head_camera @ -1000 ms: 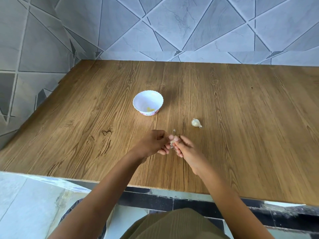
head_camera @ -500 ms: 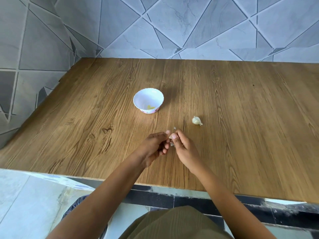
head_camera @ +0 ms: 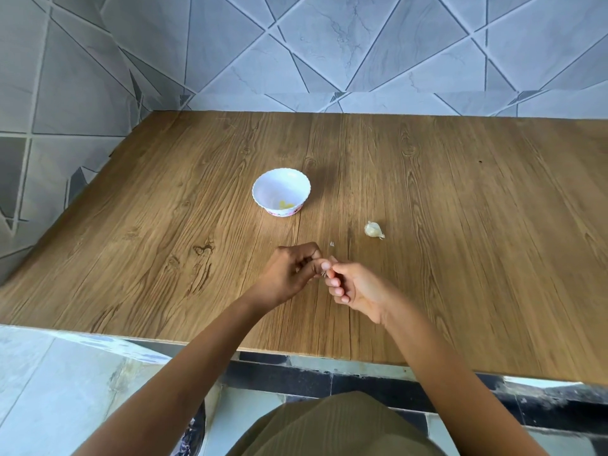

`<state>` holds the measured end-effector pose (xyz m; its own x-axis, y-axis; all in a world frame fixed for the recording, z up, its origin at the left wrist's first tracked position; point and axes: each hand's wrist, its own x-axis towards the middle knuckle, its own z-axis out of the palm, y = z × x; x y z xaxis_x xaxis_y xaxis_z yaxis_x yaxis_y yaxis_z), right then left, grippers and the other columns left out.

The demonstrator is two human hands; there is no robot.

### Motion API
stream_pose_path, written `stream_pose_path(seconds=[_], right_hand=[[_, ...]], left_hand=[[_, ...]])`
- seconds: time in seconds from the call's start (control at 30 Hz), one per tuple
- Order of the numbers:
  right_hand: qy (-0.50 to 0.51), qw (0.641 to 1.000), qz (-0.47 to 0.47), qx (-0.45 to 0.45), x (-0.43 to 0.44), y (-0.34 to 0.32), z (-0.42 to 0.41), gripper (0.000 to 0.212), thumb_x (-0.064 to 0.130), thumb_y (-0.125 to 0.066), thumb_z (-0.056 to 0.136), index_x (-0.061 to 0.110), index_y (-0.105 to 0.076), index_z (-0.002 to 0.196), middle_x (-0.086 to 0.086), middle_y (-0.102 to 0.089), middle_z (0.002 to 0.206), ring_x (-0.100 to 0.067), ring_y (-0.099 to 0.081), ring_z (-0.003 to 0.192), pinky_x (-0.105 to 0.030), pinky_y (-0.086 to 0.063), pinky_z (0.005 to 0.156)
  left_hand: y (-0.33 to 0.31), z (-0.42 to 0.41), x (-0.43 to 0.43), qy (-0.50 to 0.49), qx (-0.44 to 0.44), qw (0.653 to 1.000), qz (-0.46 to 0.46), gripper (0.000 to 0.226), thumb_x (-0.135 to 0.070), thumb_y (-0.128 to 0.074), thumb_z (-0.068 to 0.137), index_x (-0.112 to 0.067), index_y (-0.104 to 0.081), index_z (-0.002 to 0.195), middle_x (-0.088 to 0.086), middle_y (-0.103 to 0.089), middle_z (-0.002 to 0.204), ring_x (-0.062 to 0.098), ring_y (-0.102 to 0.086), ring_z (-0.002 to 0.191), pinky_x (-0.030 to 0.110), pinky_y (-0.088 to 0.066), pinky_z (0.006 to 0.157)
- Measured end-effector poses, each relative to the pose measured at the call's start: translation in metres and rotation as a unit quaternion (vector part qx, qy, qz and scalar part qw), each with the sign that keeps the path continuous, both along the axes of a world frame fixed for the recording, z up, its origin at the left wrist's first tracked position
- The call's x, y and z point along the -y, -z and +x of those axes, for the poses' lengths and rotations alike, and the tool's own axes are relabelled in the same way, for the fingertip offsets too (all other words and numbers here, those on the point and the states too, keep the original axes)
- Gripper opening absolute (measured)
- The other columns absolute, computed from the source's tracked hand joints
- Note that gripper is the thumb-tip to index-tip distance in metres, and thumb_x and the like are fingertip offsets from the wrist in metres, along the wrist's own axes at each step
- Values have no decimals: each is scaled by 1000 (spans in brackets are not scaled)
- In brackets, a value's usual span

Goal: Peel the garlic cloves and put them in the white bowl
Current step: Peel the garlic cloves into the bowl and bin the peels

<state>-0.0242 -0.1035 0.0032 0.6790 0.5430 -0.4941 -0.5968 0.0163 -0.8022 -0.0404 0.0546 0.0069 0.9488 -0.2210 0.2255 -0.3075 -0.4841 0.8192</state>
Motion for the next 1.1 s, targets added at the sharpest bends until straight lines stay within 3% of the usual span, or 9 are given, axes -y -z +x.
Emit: stream_pose_path(seconds=[0.13, 0.3, 0.4, 0.47, 0.6, 0.7, 0.83, 1.0, 1.1], right_hand=[[-14, 988, -87, 126, 6, 4, 3, 26, 25, -39, 101, 11, -56, 86, 3, -49, 65, -7, -46, 56, -20, -38, 53], [49, 979, -81, 181, 8, 8, 2, 24, 29, -56, 93, 7, -61, 87, -1, -61, 71, -8, -59, 62, -20, -50, 59], [94, 976, -56, 188, 4, 11, 2, 15, 19, -59, 90, 5, -62, 83, -1, -62, 67, -8, -59, 58, -19, -49, 56], [135, 965, -39, 221, 1, 15, -1, 15, 17, -60, 90, 7, -62, 79, 0, -63, 64, -9, -58, 56, -20, -48, 53], [198, 898, -100, 381, -7, 28, -10, 20, 18, -56, 91, 8, -57, 74, 4, -61, 61, -7, -58, 53, -22, -48, 49], [206, 850, -146, 462, -9, 35, -13, 18, 10, -54, 93, 8, -53, 75, 9, -56, 62, -5, -56, 53, -22, -46, 51], [201, 868, -143, 431, -10, 36, -13, 22, 10, -52, 94, 0, -54, 74, 3, -56, 60, -5, -54, 51, -20, -45, 49], [183, 914, -106, 347, -7, 30, -12, 17, 12, -53, 94, 6, -60, 80, -3, -61, 66, -6, -58, 55, -22, -49, 52], [178, 895, -143, 384, 1, 27, -10, 8, 13, -64, 87, 8, -68, 82, -5, -69, 72, -10, -64, 62, -24, -50, 58]], left_hand=[[-1, 2, -2, -9, -75, 996, -47, 32, -30, -69, 77, 2, -64, 77, 11, -64, 66, 28, -61, 58, 39, -52, 59], [-3, 3, -1, -39, -59, 997, -22, 11, -2, -77, 74, -5, -67, 75, -4, -68, 66, 8, -67, 64, 22, -55, 63], [-5, 1, 2, -74, -98, 990, -69, 10, 2, -74, 76, 6, -66, 82, 14, -70, 73, 26, -68, 68, 35, -58, 69], [-7, 0, 5, -97, -142, 975, -141, 11, 2, -71, 79, 8, -66, 86, 19, -68, 77, 24, -66, 69, 33, -58, 70], [-5, -4, 9, -118, -219, 940, -234, 2, -1, -67, 83, 0, -66, 84, 7, -70, 71, 13, -66, 67, 19, -55, 63], [-4, -7, 10, -124, -315, 876, -343, 8, 0, -61, 86, -4, -66, 80, 4, -71, 67, 7, -66, 60, 14, -54, 59], [-5, -7, 11, -135, -361, 833, -397, 12, 2, -56, 88, -1, -66, 82, 7, -70, 66, 8, -67, 58, 14, -55, 57], [-5, -8, 10, -145, -364, 826, -405, 10, 1, -56, 89, 1, -66, 86, 9, -70, 67, 9, -67, 59, 14, -55, 56], [-4, -8, 6, -160, -339, 843, -385, 8, -2, -59, 88, 1, -65, 91, 8, -71, 71, 10, -67, 63, 16, -56, 59]])
